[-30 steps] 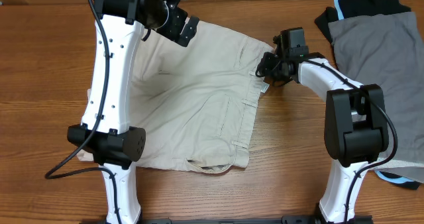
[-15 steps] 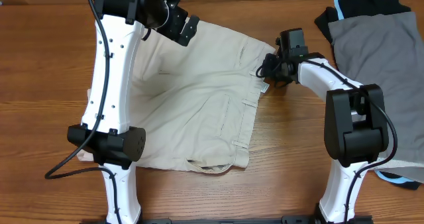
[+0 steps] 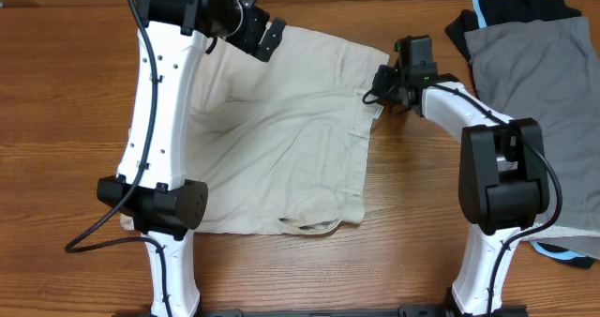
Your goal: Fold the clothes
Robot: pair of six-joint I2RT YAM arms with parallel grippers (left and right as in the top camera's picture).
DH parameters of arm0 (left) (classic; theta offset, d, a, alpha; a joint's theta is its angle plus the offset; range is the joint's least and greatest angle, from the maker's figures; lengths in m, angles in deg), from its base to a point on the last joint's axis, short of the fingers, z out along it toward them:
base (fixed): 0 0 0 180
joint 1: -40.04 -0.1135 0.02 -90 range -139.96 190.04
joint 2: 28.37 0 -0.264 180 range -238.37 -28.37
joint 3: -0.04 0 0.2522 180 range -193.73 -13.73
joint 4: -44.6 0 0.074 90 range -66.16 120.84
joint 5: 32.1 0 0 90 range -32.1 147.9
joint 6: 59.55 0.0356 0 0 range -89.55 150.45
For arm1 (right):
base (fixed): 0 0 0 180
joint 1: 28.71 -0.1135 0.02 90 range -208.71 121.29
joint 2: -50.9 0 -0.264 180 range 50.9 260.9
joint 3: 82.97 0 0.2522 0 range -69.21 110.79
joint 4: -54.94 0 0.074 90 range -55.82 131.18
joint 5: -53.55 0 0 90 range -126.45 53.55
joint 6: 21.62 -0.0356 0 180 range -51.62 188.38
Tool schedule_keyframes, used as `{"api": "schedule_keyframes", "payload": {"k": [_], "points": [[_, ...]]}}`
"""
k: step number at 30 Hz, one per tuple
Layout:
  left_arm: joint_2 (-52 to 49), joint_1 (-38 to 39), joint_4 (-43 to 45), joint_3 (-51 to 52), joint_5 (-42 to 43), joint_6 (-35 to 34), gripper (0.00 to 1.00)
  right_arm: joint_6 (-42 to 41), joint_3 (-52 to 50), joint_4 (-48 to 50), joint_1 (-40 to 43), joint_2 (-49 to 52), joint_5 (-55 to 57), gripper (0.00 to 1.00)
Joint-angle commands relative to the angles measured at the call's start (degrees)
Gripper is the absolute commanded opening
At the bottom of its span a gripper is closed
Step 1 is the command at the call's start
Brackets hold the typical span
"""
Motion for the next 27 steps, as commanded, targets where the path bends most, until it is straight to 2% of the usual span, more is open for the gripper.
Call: {"api": "schedule_keyframes", "payload": {"k": [1, 8, 9, 10, 11, 12, 13, 14, 16, 22, 27], "points": [[-0.24, 0.94, 1.25, 0.09, -0.37, 1.25, 1.0, 0.33, 5.57, 1.4, 2.67, 0.57, 1.64, 0.04], [-0.24, 1.11, 3.98, 0.09, -0.35, 1.25, 1.0, 1.49, 16.02, -4.2, 7.37, 0.57, -0.83, 0.04], [-0.24, 1.11, 4.17, 0.09, -0.37, 1.25, 1.0, 1.86, 17.55, -6.36, 7.93, 0.57, -1.95, 0.11], [-0.24, 1.11, 4.35, 0.09, -0.39, 1.25, 1.0, 1.88, 18.95, -8.55, 8.37, 0.55, -2.67, 0.35], [-0.22, 1.11, 4.5, 0.09, -0.46, 1.27, 1.0, 1.86, 20.7, -11.43, 8.83, 0.52, -3.32, 0.66], [-0.15, 1.11, 4.61, 0.02, -0.57, 1.27, 1.0, 1.88, 22.53, -14.43, 9.27, 0.46, -4.0, 0.82], [-0.04, 1.09, 4.74, -0.11, -0.85, 1.27, 1.0, 1.88, 24.09, -16.98, 9.6, 0.24, -4.44, 0.92], [0.13, 1.01, 4.72, -0.44, -1.66, 1.22, 1.0, 1.9, 25.99, -20.17, 9.88, -0.13, -4.68, 0.96], [0.63, 1.01, 4.42, -1.49, -3.82, 0.76, 1.0, 2.75, 29.18, -25.49, 10.1, -1.25, -4.9, 1.0], [5.25, 1.01, 2.91, -4.46, -13.0, -5.97, 1.0, 4.42, 38.25, -42.36, 9.62, -9.33, -5.09, 1.0], [11.5, 1.01, -0.68, -4.52, -13.88, -11.69, 1.0, 1.55, 40.68, -54.29, 8.57, -19.89, -5.31, 1.0]]}}
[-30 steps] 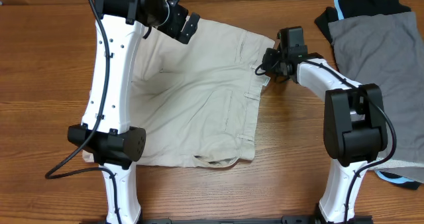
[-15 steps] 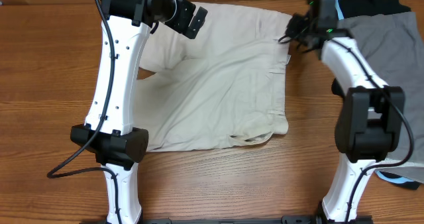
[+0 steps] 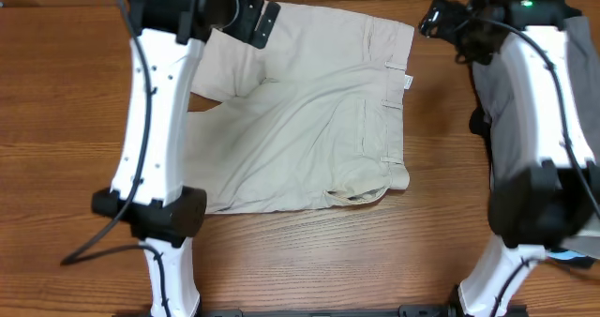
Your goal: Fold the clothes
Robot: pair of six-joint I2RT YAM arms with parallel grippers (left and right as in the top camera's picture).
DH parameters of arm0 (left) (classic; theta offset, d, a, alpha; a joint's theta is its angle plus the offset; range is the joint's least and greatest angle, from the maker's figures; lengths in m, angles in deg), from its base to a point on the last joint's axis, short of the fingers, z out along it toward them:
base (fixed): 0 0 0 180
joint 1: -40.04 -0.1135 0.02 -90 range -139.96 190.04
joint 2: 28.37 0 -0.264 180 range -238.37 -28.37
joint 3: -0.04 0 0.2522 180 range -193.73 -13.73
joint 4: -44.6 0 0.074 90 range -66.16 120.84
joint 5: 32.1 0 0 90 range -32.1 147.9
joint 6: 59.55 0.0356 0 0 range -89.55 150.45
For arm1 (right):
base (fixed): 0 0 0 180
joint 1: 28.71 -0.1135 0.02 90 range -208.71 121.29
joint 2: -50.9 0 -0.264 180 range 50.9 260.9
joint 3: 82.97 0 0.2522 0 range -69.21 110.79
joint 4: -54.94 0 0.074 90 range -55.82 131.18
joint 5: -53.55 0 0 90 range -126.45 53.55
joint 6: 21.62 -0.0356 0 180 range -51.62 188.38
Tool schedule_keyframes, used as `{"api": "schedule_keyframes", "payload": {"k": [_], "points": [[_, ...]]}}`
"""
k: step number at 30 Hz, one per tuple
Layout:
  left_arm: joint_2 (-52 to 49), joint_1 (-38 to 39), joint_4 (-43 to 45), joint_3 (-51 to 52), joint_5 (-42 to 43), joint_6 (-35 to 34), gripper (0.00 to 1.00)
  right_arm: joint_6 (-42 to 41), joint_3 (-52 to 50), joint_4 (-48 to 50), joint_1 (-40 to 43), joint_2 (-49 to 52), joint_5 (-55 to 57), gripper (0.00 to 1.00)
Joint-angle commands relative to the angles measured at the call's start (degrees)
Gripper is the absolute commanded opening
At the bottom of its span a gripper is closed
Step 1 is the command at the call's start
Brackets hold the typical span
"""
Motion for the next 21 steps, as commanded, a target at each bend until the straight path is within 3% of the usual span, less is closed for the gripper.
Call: {"api": "schedule_keyframes", "payload": {"k": [1, 7, 11, 15, 21], "points": [[8.33, 0.11, -2.99, -2.36, -2.99, -6.71, 1.0, -2.27, 3.43, -5.29, -1.18, -12.41, -0.81, 1.0], [11.74, 0.09, -14.4, -2.14, -7.8, -18.6, 1.0, -3.23, 3.41, -17.25, -4.22, -22.77, -0.87, 1.0], [13.42, 0.11, -14.4, 2.69, -3.21, -21.97, 1.0, -5.07, 3.39, -24.83, -6.95, -26.25, 2.12, 1.0], [15.47, 0.11, -14.4, 10.38, -3.13, -24.11, 0.99, -9.16, 1.22, -29.81, -9.51, -29.27, 7.08, 1.0], [25.75, 0.09, -14.38, 31.39, -15.3, -35.26, 1.0, -17.25, -12.61, -29.18, -10.91, -37.09, 9.86, 1.0]]}}
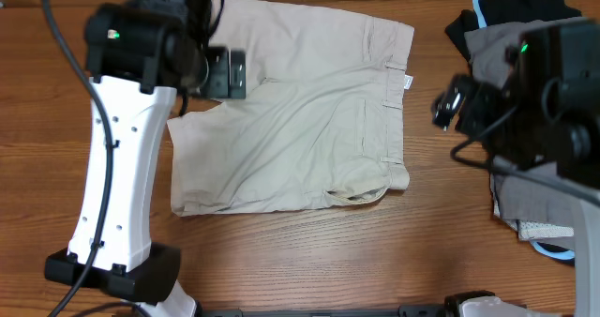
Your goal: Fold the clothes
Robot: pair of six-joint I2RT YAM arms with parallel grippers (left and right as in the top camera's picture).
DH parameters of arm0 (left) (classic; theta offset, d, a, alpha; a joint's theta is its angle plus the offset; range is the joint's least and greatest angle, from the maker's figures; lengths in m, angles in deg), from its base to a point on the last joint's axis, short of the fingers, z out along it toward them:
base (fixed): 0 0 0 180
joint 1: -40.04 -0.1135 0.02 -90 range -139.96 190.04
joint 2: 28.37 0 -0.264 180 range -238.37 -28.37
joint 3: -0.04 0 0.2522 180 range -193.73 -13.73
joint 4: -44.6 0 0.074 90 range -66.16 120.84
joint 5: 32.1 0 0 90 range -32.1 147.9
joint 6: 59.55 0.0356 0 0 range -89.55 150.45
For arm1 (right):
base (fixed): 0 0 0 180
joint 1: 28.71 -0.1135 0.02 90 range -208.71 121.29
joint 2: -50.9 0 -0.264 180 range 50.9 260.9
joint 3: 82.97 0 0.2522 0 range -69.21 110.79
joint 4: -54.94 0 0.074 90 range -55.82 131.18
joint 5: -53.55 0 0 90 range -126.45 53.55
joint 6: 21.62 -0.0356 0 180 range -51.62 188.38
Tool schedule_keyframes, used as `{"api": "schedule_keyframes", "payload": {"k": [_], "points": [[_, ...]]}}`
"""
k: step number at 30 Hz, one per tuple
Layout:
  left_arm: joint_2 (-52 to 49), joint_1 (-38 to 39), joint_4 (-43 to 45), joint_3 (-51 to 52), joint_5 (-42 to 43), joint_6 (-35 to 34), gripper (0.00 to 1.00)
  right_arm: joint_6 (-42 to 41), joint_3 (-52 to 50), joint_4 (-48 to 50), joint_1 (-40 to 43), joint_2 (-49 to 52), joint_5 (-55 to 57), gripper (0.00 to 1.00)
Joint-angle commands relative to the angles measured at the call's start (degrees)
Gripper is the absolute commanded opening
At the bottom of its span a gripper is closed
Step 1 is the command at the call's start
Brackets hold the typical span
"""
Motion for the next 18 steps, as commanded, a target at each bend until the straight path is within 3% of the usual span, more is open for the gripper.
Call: {"api": "schedule_keyframes", "payload": {"k": [1, 6, 10, 14, 18], "points": [[10.05, 0.07, -0.37, 11.41, -9.22, -12.13, 1.0, -5.86, -8.09, 0.83, -0.28, -5.4, 3.02, 1.0], [19.52, 0.07, 6.67, 34.4, -11.58, -21.46, 1.0, -6.62, -20.63, 5.33, -0.26, -7.41, 0.24, 1.0], [20.9, -0.66, 13.44, 47.76, -11.58, -30.16, 0.93, -6.43, -26.45, 10.29, -0.26, -6.54, -2.49, 1.0], [20.72, -3.28, 20.61, 60.13, -11.21, -39.41, 0.92, -6.4, -29.92, 13.18, -0.28, -6.03, -2.67, 1.0], [20.72, -7.1, 29.44, 70.12, -6.86, -41.86, 0.98, -6.01, -31.5, 14.43, -0.28, -5.2, -3.04, 1.0]]}}
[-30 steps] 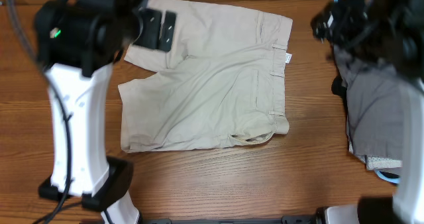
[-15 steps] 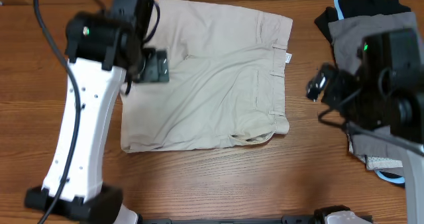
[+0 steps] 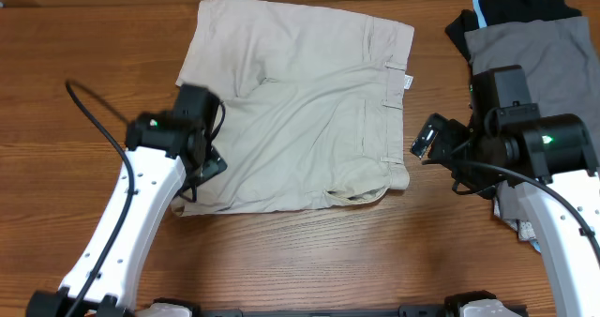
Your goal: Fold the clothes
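Observation:
Beige shorts (image 3: 300, 111) lie spread flat on the wooden table (image 3: 84, 64), waistband toward the right. My left gripper (image 3: 210, 163) is low over the shorts' left near edge, above the leg hem. My right gripper (image 3: 427, 143) hangs just off the waistband's right side, near the near corner. From the overhead view alone I cannot make out whether either gripper is open or shut, and no cloth appears lifted by either.
A pile of other clothes sits at the far right: a grey garment (image 3: 534, 54) on top of a black one with blue trim (image 3: 506, 7). My right arm (image 3: 544, 148) covers part of that pile.
Both arms have come down and toward the near side. The left gripper went from the shorts' far left part to their near left edge; the right moved closer to the waistband. The shorts lie unchanged.
First the shorts lay lower and further left, my grippers at their far edge and waistband corner. Then they lay shifted toward the far right, both grippers at the far edge. Afterwards both arms were raised off the flat shorts, and now they sit low beside them.

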Robot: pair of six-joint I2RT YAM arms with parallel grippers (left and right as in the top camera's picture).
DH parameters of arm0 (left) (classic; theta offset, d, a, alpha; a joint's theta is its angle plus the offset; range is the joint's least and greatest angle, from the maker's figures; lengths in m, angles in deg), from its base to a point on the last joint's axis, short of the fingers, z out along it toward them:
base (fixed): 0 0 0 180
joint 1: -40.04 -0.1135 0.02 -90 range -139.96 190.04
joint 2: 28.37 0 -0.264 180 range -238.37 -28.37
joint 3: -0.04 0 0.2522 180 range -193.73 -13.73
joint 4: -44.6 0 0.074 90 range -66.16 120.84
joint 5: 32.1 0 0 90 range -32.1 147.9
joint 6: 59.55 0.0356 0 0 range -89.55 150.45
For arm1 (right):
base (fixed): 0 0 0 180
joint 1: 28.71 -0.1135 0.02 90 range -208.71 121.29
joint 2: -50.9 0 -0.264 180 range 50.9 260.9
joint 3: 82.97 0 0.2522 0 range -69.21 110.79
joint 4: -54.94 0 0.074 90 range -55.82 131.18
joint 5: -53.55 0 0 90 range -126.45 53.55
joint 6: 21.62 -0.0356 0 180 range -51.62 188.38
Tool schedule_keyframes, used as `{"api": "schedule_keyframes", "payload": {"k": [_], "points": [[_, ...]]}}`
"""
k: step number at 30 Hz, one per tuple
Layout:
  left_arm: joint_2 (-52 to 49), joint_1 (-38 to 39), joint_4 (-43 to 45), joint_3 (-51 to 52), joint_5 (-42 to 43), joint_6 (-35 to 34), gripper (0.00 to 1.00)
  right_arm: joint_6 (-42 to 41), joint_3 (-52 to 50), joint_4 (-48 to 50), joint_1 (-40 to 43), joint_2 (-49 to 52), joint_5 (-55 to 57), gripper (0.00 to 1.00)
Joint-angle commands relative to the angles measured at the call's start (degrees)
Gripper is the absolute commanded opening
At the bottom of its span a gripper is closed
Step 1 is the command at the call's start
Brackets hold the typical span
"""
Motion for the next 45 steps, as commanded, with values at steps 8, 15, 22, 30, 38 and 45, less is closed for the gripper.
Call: {"api": "schedule_keyframes", "payload": {"k": [8, 15, 22, 30, 38, 45], "points": [[0.66, -6.6, 23.26, 20.26, 6.6, -7.43, 0.94, 0.0, -0.9, 1.84, -0.24, 1.97, -1.57, 1.0], [0.66, -6.6, 31.74, 27.76, 9.86, -9.6, 0.83, 0.0, -0.9, 1.88, -0.24, 1.99, -1.53, 1.0], [0.66, -6.6, 32.74, 28.92, 9.05, -10.54, 0.45, -0.02, -0.9, 1.81, -0.24, 1.99, -1.55, 0.96], [0.66, -6.62, 33.27, 28.7, 7.39, -9.11, 0.04, -3.39, -2.89, 2.73, -3.89, 1.99, -2.16, 0.83], [0.66, -6.6, 33.51, 28.65, 9.07, -7.98, 0.04, -19.47, -18.47, 13.73, -12.15, 1.99, 0.61, 0.78], [0.66, -6.6, 33.66, 28.65, 9.31, -8.02, 0.04, -24.48, -28.7, 24.37, -12.11, 1.99, 5.4, 0.79]]}}
